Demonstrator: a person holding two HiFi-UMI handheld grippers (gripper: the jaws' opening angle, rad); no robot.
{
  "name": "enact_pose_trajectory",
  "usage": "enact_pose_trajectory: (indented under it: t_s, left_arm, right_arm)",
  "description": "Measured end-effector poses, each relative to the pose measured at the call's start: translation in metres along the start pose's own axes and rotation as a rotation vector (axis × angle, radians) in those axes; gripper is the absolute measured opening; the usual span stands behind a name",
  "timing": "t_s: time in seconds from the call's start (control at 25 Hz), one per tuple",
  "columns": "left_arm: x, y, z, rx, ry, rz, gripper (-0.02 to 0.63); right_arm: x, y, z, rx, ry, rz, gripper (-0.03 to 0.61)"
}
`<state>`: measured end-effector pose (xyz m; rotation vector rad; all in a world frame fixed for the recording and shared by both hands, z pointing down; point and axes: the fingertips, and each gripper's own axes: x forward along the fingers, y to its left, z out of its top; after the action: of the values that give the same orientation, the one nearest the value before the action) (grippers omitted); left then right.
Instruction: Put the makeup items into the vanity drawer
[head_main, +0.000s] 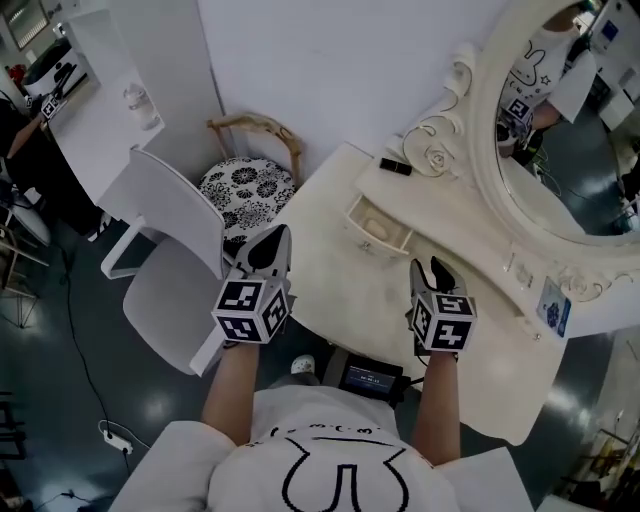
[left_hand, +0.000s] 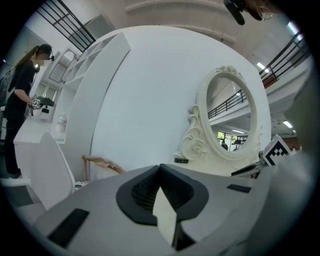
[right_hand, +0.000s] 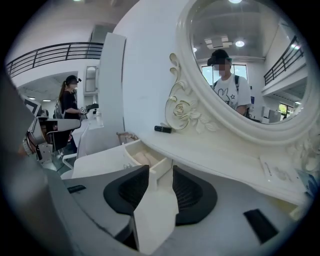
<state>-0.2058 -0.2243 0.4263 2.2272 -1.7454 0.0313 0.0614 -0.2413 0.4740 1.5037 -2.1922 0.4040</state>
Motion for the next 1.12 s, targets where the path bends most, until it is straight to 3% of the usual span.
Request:
enact_pose_trajectory:
  t_s: [0.68, 0.84, 1.12]
  left_arm:
    - [0.038, -0.090, -0.020, 0.066, 0.075, -0.239, 0.015]
    - [0.049, -0.097, -0.029, 0.072, 0.101, -0.251, 0.015]
    - [0.070, -0.094, -0.044, 0.070, 0.149, -0.229, 0.015]
  right_arm:
    - [-0.066, -0.069, -0.056, 0.167, 0.002, -0.232, 0.136]
    - [-0.060, -0.079, -0.070, 0.189, 0.032, -0.248, 0.194]
    - [-0.043, -0.099, -0.090, 0.220, 0.090, -0.247, 0.202]
